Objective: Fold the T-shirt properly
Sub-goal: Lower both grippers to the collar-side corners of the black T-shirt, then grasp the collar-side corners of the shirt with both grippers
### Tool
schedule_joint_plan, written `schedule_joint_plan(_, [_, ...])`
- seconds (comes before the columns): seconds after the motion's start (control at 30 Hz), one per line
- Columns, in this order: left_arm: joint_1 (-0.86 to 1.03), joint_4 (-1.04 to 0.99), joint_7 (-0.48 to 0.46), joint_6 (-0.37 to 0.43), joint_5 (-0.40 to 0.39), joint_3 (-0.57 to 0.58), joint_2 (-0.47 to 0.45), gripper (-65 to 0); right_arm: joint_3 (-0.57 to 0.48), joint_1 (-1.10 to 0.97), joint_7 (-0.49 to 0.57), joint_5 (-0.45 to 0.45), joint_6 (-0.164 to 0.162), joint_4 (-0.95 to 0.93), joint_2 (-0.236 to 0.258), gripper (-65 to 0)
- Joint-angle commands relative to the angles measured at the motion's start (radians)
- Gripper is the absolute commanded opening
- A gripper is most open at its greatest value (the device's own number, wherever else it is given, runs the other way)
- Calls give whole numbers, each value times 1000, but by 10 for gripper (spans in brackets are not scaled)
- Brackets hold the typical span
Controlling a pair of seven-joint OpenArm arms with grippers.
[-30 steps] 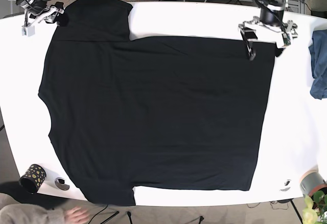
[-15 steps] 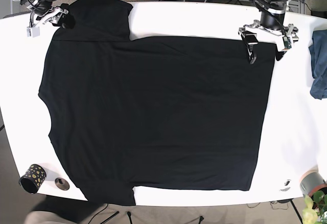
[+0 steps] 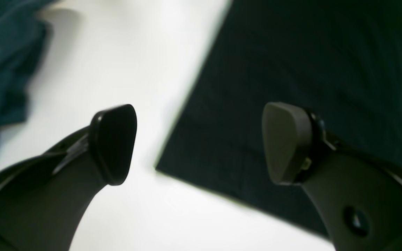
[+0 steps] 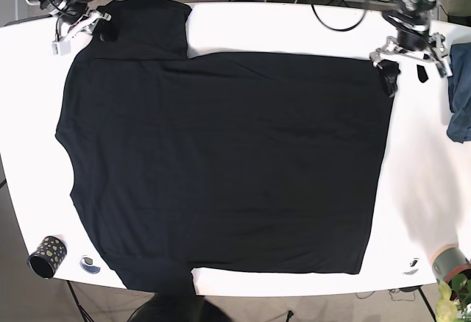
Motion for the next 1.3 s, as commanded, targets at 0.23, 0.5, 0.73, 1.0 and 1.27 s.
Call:
schedule_joint_plan(0.23, [-34, -85, 106, -122, -59, -56, -7, -126, -2, -14, -51, -51, -9, 3, 4, -642])
schedule_joint_plan(0.5, [-41, -168, 124, -125, -59, -98, -7, -126, -2, -14, -47, -57, -9, 75, 3, -642])
schedule_joint_plan(0.73, [-49, -251, 124, -154, -63, -91, -25, -126, -30, -12, -47, -57, -9, 121, 3, -642])
schedule_joint_plan(1.0, [-97, -292, 127, -176, -58, -70, -30, -142, -28, -12, -45, -57, -9, 121, 1, -642])
schedule_joint_plan(1.27, [-121, -321, 127, -176, -58, -33, -32, -468, -28, -12, -44, -57, -9, 124, 1, -642])
